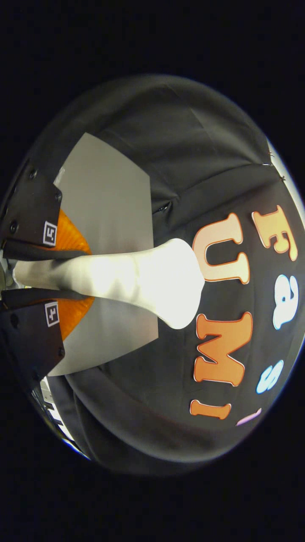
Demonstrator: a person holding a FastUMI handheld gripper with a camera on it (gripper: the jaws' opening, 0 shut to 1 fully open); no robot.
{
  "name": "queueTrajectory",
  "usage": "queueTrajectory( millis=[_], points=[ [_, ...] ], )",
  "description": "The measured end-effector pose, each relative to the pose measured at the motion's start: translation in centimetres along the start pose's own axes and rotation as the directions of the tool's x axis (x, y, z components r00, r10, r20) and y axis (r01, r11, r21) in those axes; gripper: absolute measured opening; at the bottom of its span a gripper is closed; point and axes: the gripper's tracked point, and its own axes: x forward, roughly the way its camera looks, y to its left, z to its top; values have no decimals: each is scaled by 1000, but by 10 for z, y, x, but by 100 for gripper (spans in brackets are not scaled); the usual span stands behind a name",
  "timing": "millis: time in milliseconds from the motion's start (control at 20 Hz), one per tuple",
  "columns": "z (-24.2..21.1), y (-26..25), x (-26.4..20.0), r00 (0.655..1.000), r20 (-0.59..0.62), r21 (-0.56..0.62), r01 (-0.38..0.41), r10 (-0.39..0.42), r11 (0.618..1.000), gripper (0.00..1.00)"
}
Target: Iron the clothes twice with a garment steamer, once on the left side and once on the right side.
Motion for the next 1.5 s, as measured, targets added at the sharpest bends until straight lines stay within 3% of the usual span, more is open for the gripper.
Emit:
queueTrajectory(
  millis=[350, 700, 1050, 1500],
  points=[
    [24, -13, -116, 982, 185, -17, -23, 26, 1000, 33],
    [39, -65, -200, 955, 296, -10, 39, -34, 999, 33],
    [41, -131, -235, 938, 324, 41, 120, -127, 992, 33],
    [62, -206, -234, 920, 334, 111, 180, -207, 977, 33]
  ],
)
